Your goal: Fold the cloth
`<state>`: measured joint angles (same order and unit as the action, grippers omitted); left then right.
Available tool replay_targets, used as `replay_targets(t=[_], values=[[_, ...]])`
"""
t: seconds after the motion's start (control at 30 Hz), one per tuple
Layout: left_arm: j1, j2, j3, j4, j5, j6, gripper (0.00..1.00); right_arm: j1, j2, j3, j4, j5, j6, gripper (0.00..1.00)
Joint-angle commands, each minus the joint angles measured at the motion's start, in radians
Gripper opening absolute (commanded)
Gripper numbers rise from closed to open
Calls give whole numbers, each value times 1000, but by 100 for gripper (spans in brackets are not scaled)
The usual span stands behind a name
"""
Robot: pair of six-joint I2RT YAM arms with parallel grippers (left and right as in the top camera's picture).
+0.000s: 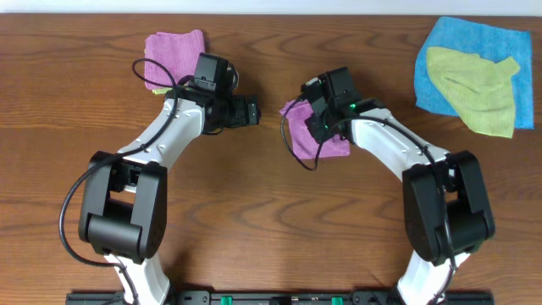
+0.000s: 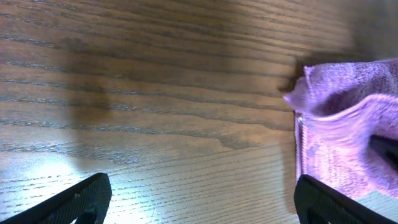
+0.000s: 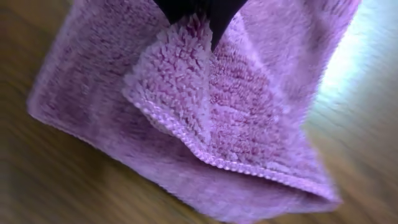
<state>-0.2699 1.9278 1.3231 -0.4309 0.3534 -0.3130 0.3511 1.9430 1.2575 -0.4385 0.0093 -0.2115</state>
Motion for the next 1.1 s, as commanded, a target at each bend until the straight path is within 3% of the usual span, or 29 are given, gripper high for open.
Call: replay_targets(t=[0.0, 0.33, 1.07], values=[[1, -31, 15, -6, 6, 9, 95, 5, -8, 20, 0, 215, 16, 1], [1, -31, 15, -17, 11, -9, 95, -18, -28, 69, 8, 249, 167, 1], [1, -30, 15, -18, 14, -9, 95, -41, -42, 72, -99, 184, 172, 1]])
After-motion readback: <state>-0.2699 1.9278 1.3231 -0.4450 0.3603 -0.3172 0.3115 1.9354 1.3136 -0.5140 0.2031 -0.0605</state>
